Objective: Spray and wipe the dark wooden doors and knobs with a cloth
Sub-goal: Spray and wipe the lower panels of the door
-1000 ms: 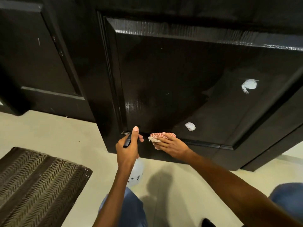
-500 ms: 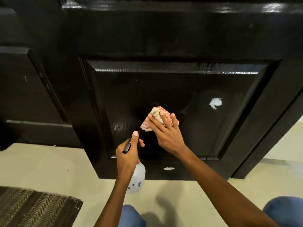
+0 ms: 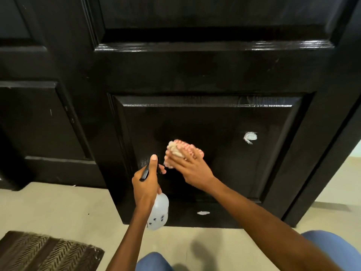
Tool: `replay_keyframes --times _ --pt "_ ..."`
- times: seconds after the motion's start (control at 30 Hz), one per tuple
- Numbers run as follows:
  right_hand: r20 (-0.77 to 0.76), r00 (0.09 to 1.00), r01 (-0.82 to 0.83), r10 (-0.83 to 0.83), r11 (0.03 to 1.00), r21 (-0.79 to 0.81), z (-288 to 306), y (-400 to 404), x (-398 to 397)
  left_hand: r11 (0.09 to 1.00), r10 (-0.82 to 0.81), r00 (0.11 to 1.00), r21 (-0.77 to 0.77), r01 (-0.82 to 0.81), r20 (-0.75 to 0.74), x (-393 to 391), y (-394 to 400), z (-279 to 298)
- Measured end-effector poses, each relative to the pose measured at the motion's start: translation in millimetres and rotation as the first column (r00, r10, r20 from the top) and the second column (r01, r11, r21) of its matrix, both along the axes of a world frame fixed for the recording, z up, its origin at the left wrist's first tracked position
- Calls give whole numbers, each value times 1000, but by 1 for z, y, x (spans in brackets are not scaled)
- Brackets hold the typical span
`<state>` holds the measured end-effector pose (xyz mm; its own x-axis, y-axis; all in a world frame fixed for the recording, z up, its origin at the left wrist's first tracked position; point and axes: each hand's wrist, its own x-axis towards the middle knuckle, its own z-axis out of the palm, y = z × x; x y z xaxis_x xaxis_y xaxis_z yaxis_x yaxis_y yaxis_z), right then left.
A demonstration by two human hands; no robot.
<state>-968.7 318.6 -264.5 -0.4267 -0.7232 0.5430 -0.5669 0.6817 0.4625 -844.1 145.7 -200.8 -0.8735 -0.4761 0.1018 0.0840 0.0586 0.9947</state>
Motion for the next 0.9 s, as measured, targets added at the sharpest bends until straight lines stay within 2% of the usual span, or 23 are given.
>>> replay_keyframes --times 0.07,0.13,0.2,0.27,0.33,0.4,0.47,0.57,0.67,0.9 --pt "53 998 -55 44 972 229 -3 11 -1 1000 2 1000 11 -2 5 1 3 3" --pt "45 998 -50 40 967 250 6 25 -1 999 -33 999 3 34 -20 1 11 9" --pt "-23 1000 -4 7 989 147 23 41 1 997 -77 996 -21 76 -43 -2 22 20" --pt "-117 993 17 -23 999 -50 49 57 -1 994 -110 992 -31 109 -58 -5 30 30" --pt "-204 974 36 -97 958 -285 80 77 -1 988 -150 986 -50 147 -72 -9 38 38" --pt "-218 953 91 -211 883 -460 103 101 1 980 -192 978 -73 187 -76 -12 48 45" --pt "-157 939 163 -307 797 -582 115 127 7 967 -244 967 -95 236 -79 -17 60 50" --pt "-36 936 214 -349 648 -731 128 161 10 947 -311 947 -107 302 -76 -25 77 58" --pt "59 964 185 -260 495 -849 126 195 12 930 -358 932 -105 352 -55 -32 97 59" --pt "217 972 236 -93 348 -907 79 199 27 906 -418 908 -64 418 20 -43 134 50"
